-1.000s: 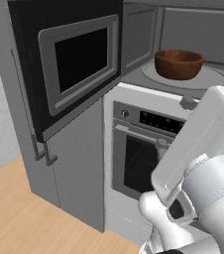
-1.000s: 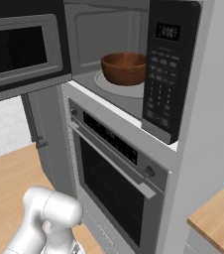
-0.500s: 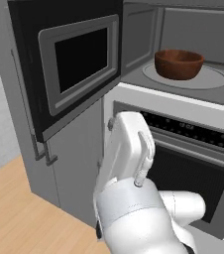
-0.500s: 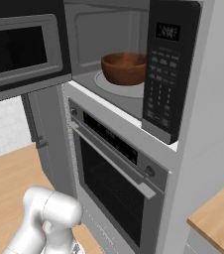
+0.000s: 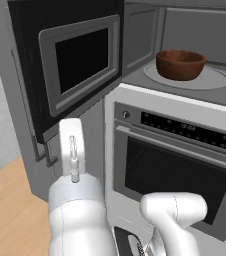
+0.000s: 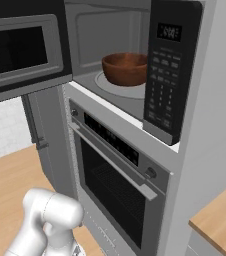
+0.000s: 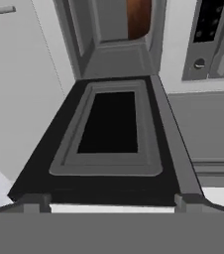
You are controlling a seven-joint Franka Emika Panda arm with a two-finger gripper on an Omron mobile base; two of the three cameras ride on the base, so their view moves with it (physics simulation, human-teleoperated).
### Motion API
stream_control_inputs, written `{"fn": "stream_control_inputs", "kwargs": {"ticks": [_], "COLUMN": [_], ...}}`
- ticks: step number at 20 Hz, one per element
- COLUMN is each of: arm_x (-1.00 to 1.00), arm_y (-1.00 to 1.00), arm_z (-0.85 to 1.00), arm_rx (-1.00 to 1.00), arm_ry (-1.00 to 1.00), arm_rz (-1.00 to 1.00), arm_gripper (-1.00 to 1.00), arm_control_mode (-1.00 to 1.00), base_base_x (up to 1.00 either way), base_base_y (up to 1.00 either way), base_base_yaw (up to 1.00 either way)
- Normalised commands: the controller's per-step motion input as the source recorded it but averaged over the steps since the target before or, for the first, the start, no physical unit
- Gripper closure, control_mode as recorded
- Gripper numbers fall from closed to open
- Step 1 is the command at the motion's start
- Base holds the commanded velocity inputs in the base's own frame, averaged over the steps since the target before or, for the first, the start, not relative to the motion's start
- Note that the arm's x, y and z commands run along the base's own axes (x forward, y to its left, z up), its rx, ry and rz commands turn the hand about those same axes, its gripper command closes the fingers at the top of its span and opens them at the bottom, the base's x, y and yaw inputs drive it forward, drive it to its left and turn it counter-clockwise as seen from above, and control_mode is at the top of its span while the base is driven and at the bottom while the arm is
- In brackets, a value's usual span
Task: Pick the carrot from the sink and place it in the bowl. Then pick the bowl and place it in the microwave. Then close the microwave door and press the start button.
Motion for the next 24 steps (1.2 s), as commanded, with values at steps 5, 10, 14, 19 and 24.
{"fn": "stream_control_inputs", "kwargs": {"ticks": [5,10,14,19,24], "arm_x": [0.64,0.34,0.52,0.57,0.69], "arm_y": [0.58,0.83,0.36,0.58,0.56], "arm_z": [-0.71,-0.58,-0.49,-0.61,-0.6], "arm_rx": [-0.01,0.0,0.02,0.0,0.01], "arm_ry": [-0.13,-0.19,-0.11,-0.07,-0.09], "arm_rz": [0.0,0.0,0.0,0.0,-0.08], "arm_gripper": [-1.0,-1.0,-1.0,-1.0,-1.0], "arm_control_mode": [-1.0,-1.0,-1.0,-1.0,-1.0], "base_base_x": [0.0,0.0,0.0,0.0,0.0], "base_base_y": [0.0,0.0,0.0,0.0,0.0], "base_base_yaw": [0.0,0.0,0.0,0.0,0.0]}}
